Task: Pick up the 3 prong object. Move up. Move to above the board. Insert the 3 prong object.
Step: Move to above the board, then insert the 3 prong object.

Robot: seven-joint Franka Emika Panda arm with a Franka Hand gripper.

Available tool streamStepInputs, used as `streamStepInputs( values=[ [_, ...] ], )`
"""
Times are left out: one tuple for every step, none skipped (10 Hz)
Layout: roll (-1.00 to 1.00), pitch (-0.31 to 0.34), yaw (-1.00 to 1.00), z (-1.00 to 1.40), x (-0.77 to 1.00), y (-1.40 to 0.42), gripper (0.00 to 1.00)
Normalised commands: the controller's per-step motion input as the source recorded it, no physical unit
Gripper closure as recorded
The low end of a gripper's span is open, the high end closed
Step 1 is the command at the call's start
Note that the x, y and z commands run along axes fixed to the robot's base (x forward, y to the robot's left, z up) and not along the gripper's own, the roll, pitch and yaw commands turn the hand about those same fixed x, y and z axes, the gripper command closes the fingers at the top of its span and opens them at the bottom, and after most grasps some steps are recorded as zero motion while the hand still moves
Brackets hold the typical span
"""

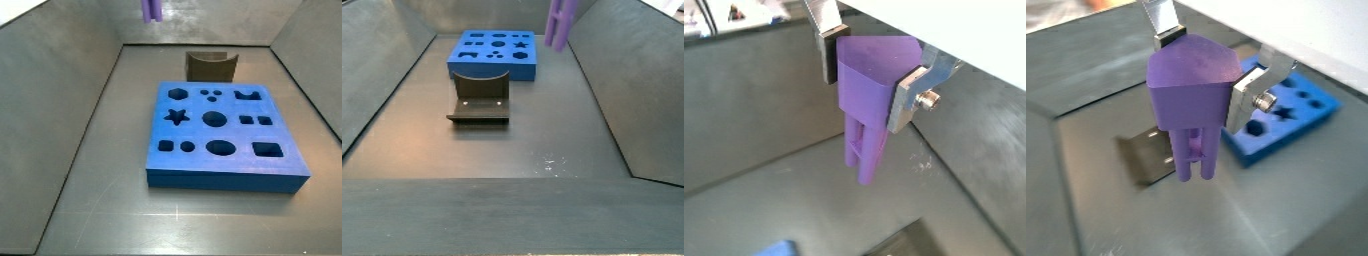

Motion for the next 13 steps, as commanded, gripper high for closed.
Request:
streamStepInputs(
  values=[
    [-0.11,0.493,-1.00,0.21,0.22,-1.00,1.00],
    [-0.10,0.502,-0.93,0.21,0.22,-1.00,1.00],
    [-0.06,0.394,-0.56,0.22,0.24,-1.00,1.00],
    [-0.05,0.306,-0.34,0.22,0.25,-1.00,1.00],
    [-0.04,0.234,-0.19,0.22,0.25,-1.00,1.00],
    [-0.04,0.183,-0.09,0.22,0.26,-1.00,1.00],
    [-0.01,0.143,-0.04,0.23,0.27,-1.00,1.00],
    [-0.01,0.136,-0.02,0.23,0.29,-1.00,1.00],
    [0.00,0.137,-0.01,0.20,0.28,-0.87,1.00],
    [0.00,0.137,0.01,0.14,0.22,-0.59,1.00],
    [0.00,0.133,0.00,0.11,0.17,-0.42,1.00],
    [0.01,0.102,0.01,0.06,0.10,-0.21,1.00],
    [0.01,-0.090,-0.75,-0.11,0.45,0.16,1.00]
  ],
)
